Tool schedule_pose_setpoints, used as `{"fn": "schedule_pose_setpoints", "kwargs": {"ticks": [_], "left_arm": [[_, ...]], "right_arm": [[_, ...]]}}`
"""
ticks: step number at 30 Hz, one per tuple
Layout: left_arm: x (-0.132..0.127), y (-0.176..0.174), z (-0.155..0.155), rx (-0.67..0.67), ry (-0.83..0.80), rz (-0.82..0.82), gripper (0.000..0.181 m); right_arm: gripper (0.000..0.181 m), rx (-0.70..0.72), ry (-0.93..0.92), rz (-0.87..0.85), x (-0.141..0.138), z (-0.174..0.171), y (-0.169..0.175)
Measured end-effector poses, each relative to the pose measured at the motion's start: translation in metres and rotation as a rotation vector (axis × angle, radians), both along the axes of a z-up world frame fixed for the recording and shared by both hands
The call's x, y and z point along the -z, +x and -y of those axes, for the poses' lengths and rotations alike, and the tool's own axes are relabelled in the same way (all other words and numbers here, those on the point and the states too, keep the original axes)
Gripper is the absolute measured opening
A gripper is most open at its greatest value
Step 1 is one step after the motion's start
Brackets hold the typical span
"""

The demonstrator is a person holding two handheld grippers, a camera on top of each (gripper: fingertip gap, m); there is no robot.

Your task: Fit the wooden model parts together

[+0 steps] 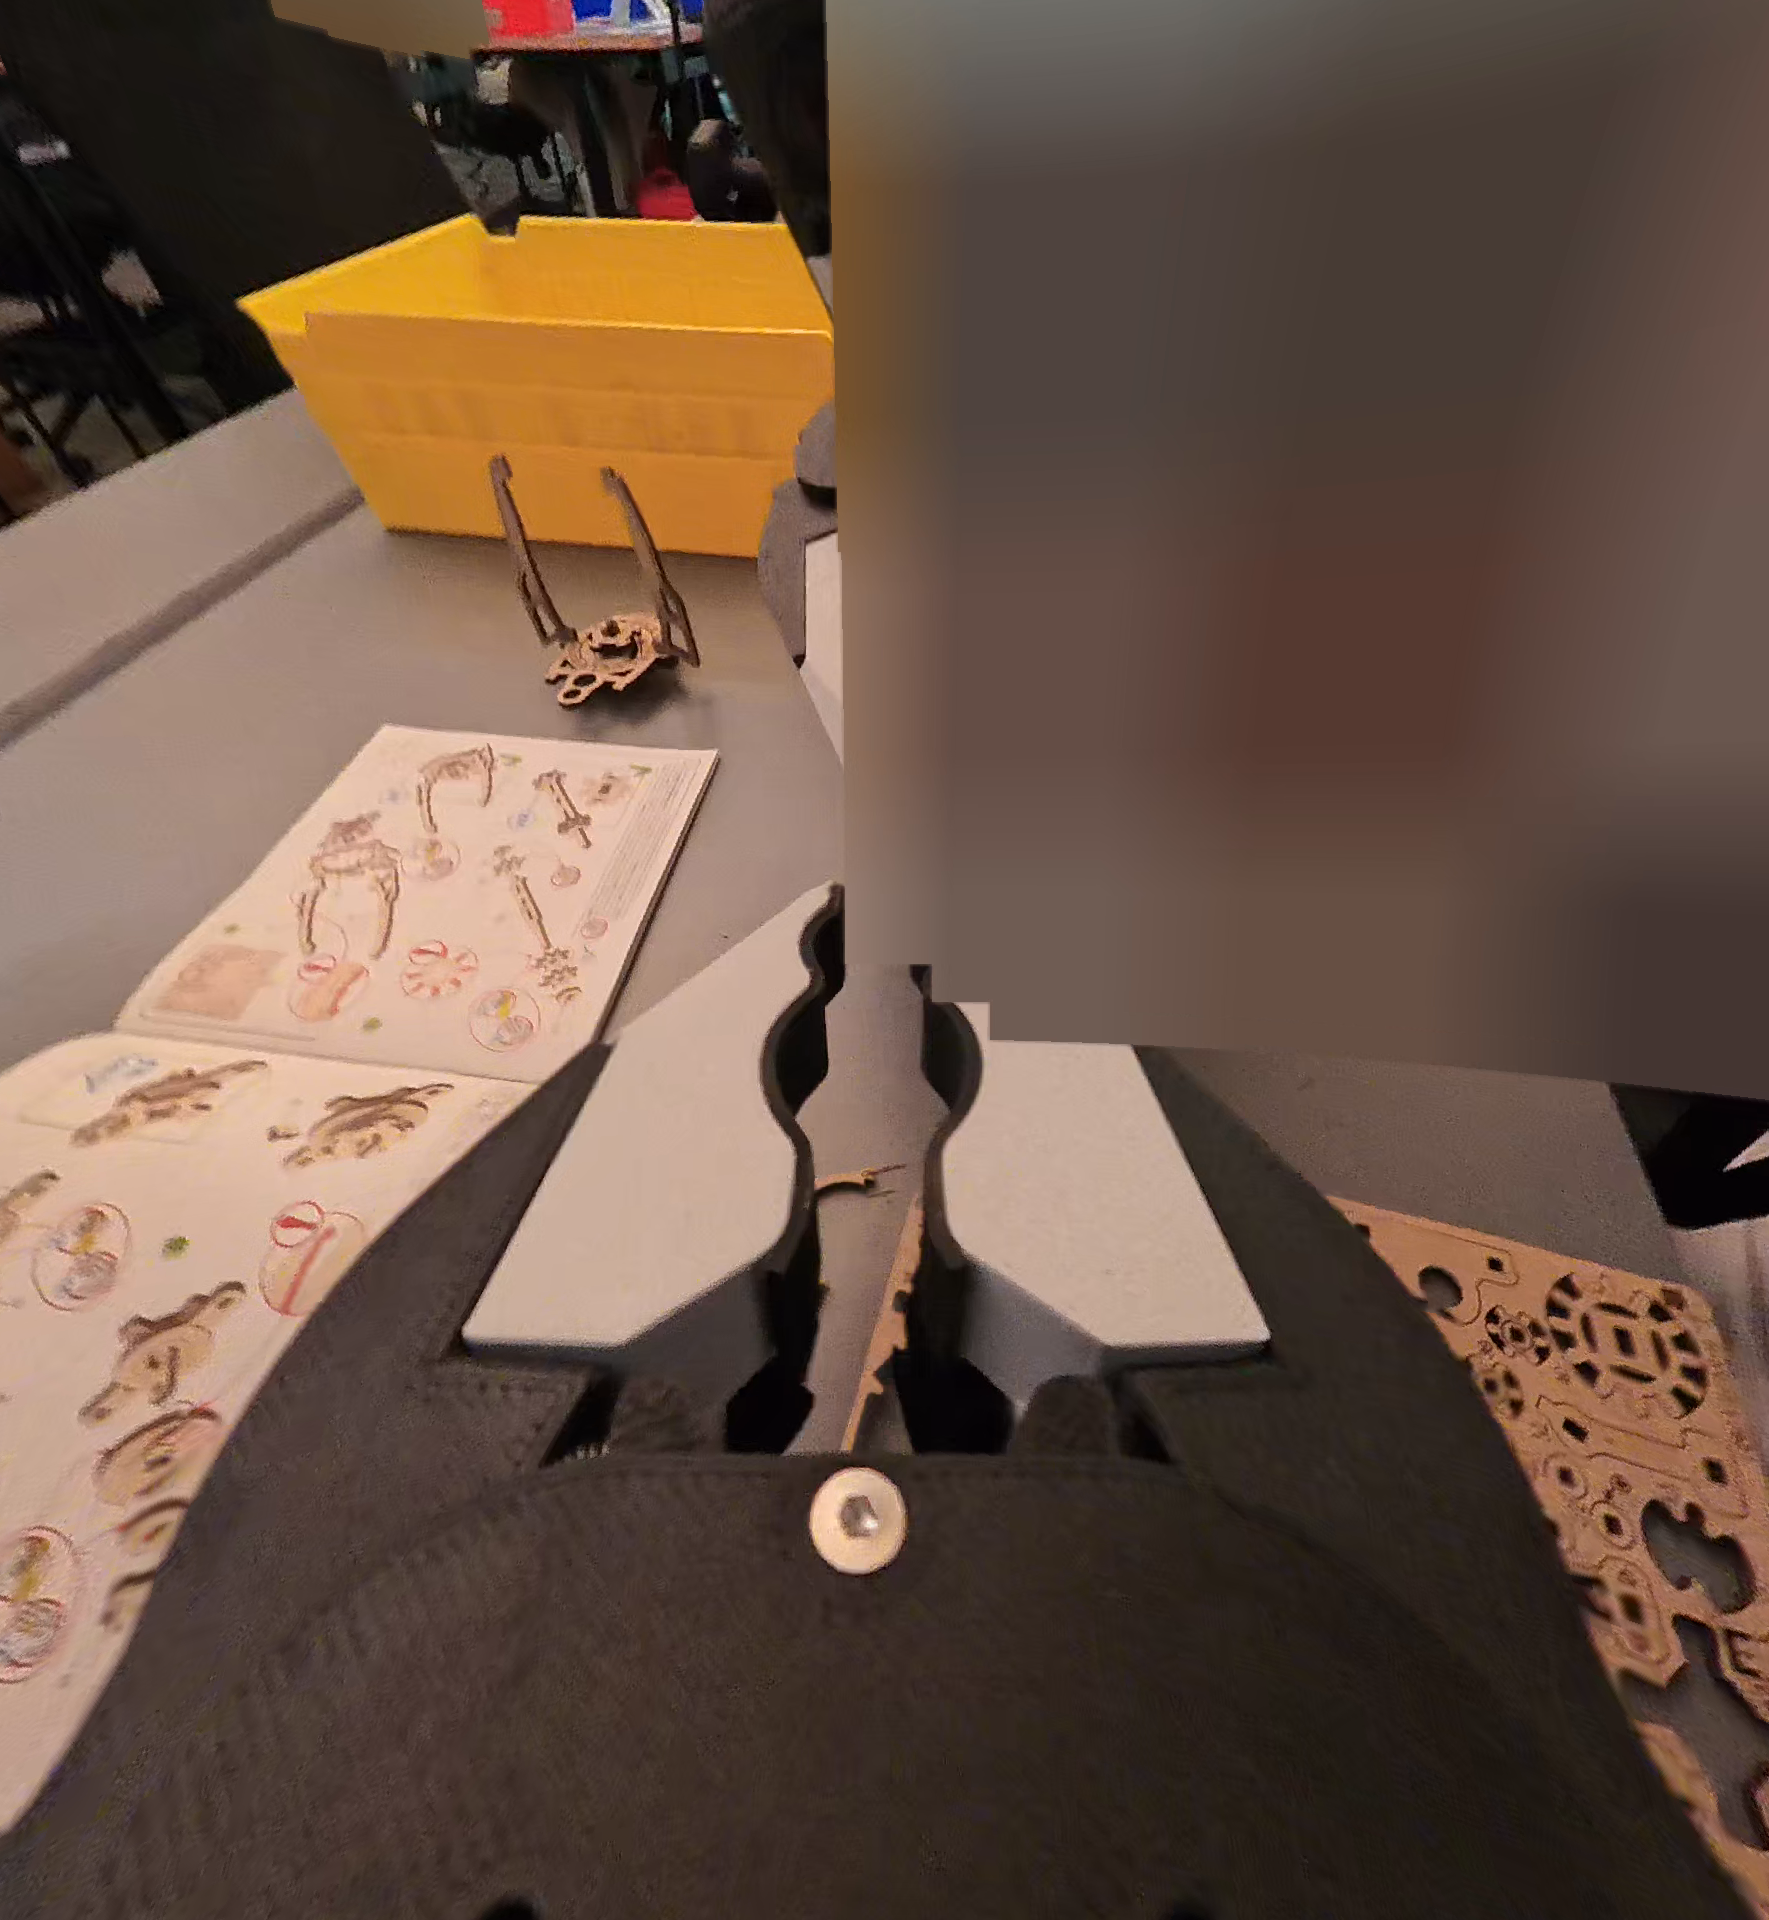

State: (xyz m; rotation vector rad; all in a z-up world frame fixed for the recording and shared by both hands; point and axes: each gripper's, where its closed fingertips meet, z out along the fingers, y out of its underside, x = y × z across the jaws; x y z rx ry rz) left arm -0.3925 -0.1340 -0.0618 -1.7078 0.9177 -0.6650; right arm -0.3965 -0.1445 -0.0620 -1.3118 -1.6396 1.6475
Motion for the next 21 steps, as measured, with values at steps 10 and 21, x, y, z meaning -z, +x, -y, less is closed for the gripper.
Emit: {"fn": "schedule_pose_setpoints", "kwargs": {"ticks": [10, 21], "left_arm": [[-0.013, 0.001, -0.011, -0.054, -0.138, 0.274, 0.028], [-0.013, 0.003, -0.012, 0.002, -0.327, 0.461, 0.017]], "right_arm": [[0.0, -0.008, -0.234, 0.043, -0.001, -0.007, -0.002], [0.0, -0.043, -0.325, 0.123, 0.006, 0.001, -0.006]]}}
